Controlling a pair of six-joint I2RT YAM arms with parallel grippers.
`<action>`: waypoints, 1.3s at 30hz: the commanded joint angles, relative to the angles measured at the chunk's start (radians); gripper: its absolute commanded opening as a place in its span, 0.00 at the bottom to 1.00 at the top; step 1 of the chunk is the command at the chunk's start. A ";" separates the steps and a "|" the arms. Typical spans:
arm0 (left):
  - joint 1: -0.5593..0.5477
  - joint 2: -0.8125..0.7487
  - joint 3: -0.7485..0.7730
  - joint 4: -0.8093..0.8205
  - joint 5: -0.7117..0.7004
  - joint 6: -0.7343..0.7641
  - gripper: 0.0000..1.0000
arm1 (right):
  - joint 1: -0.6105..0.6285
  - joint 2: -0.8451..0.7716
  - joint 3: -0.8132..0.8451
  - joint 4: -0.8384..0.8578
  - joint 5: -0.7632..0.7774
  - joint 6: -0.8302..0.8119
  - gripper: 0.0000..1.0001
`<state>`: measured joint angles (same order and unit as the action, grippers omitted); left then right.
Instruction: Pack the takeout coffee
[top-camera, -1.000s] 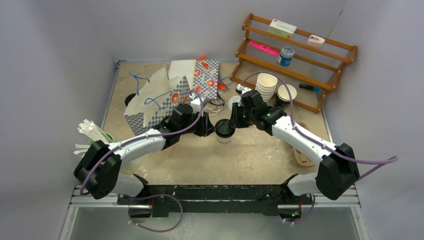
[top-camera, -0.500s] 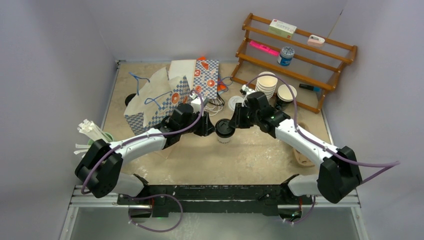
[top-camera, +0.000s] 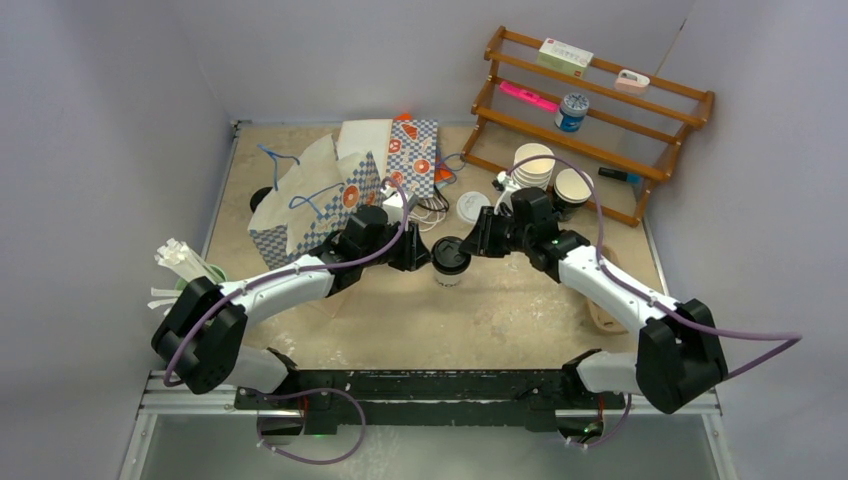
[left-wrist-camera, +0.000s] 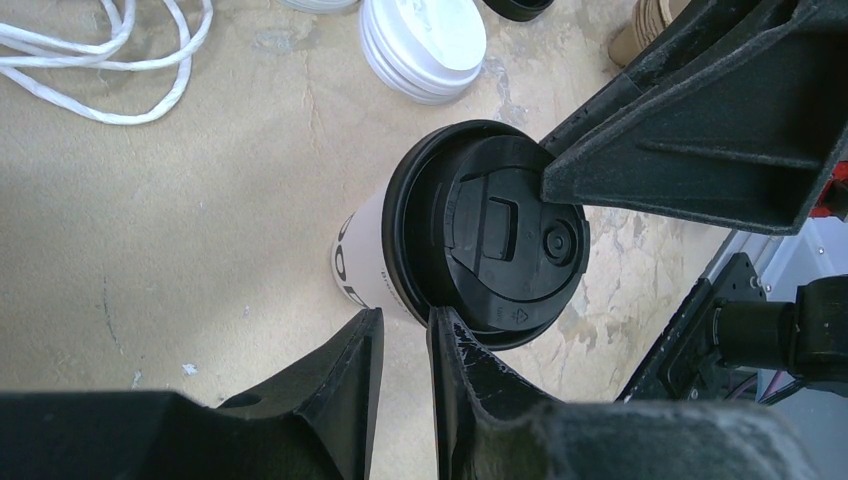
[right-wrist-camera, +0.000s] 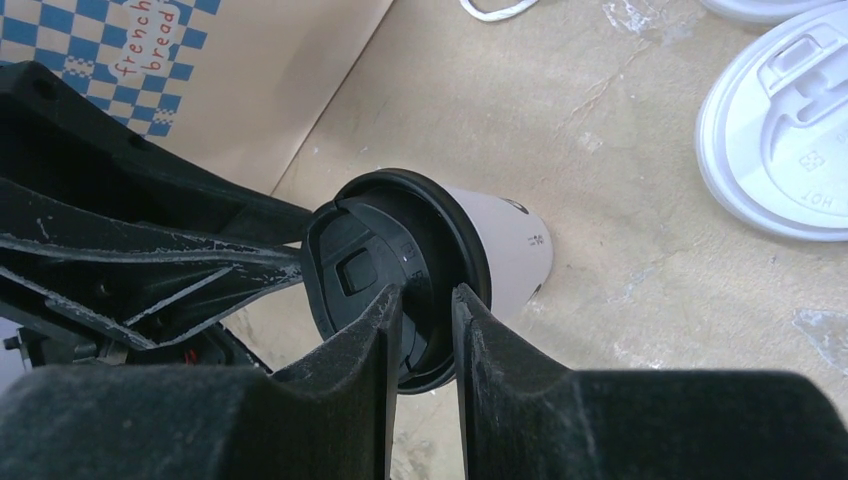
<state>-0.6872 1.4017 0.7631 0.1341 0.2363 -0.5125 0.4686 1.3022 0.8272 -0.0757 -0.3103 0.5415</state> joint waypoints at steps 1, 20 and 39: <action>0.003 0.017 0.027 0.011 -0.005 0.019 0.26 | 0.004 0.027 -0.073 -0.082 -0.047 -0.006 0.28; 0.001 0.031 0.005 0.018 -0.008 0.020 0.26 | 0.004 0.074 -0.183 0.004 -0.070 0.031 0.29; -0.001 0.046 -0.005 0.033 0.001 0.017 0.26 | 0.004 0.088 -0.270 0.070 -0.064 0.051 0.29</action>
<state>-0.6872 1.4174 0.7631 0.1486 0.2588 -0.5129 0.4442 1.3025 0.6415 0.2607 -0.3580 0.6113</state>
